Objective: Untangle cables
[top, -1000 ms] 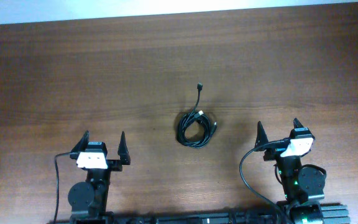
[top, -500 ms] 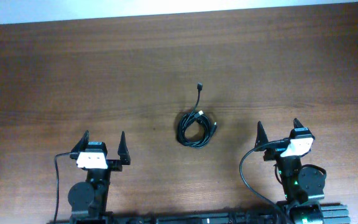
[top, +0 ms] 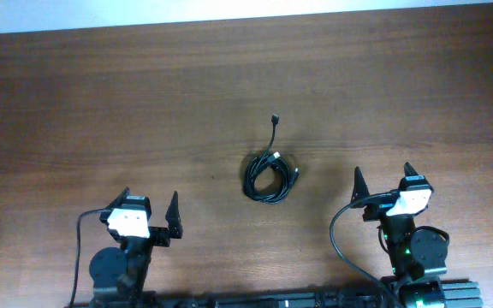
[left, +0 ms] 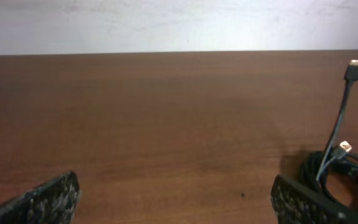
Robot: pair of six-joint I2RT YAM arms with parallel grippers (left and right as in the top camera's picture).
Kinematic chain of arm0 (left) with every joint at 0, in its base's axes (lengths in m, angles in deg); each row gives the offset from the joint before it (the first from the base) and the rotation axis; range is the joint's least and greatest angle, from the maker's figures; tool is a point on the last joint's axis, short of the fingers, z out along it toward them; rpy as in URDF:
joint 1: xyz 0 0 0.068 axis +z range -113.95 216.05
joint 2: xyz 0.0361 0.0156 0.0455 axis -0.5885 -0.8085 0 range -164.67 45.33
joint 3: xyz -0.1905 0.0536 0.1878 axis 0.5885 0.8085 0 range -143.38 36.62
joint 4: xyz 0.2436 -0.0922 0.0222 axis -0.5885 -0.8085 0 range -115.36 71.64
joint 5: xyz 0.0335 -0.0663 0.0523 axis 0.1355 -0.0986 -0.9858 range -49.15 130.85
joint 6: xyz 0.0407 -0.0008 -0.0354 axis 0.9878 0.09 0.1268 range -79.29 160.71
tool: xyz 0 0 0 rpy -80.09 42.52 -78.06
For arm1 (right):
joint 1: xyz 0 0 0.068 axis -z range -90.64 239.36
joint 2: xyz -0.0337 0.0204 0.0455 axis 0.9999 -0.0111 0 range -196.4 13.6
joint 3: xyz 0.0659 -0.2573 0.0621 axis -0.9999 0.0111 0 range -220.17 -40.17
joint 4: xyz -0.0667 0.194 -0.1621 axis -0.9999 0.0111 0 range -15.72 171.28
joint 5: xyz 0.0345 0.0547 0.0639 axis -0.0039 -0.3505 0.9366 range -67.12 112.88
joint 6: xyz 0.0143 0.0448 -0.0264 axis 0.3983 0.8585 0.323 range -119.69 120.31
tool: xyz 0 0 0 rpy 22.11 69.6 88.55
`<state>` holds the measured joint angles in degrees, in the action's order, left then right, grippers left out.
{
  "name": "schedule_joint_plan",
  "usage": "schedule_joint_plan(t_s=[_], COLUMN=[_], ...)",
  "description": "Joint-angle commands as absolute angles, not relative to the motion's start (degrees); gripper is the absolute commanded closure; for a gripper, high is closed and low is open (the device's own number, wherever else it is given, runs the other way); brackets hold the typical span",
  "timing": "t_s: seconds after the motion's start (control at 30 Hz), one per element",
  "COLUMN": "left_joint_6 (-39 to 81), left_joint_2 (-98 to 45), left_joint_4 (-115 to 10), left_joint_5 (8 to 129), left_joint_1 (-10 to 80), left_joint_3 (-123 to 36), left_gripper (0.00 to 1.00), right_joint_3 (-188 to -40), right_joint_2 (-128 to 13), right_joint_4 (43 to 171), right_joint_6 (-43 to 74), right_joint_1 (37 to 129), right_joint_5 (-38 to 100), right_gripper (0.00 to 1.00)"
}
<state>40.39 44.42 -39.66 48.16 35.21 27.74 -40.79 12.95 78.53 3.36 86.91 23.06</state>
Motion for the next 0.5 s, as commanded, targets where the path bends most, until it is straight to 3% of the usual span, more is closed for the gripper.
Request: schedule_joint_plan(t_s=[0.0, 0.3, 0.47], left_joint_6=[39.80, 35.78, 35.38], left_joint_2=[44.55, 43.55, 22.92], left_joint_4=[-39.90, -34.35, -33.82], left_joint_5=[49.01, 51.79, 51.57], left_joint_1=[35.03, 35.03, 35.03], left_joint_3=[24.24, 24.22, 12.44], left_gripper=[0.01, 0.01, 0.01], right_joint_3=[-40.48, -40.48, -40.48], right_joint_2=[13.24, 13.24, 13.24], right_joint_4=[78.84, 78.84, 78.84], right_joint_6=[3.79, 3.79, 3.79], right_joint_1=[86.75, 86.75, 86.75], right_joint_5=[22.17, 22.17, 22.17], right_gripper=[0.01, 0.01, 0.01])
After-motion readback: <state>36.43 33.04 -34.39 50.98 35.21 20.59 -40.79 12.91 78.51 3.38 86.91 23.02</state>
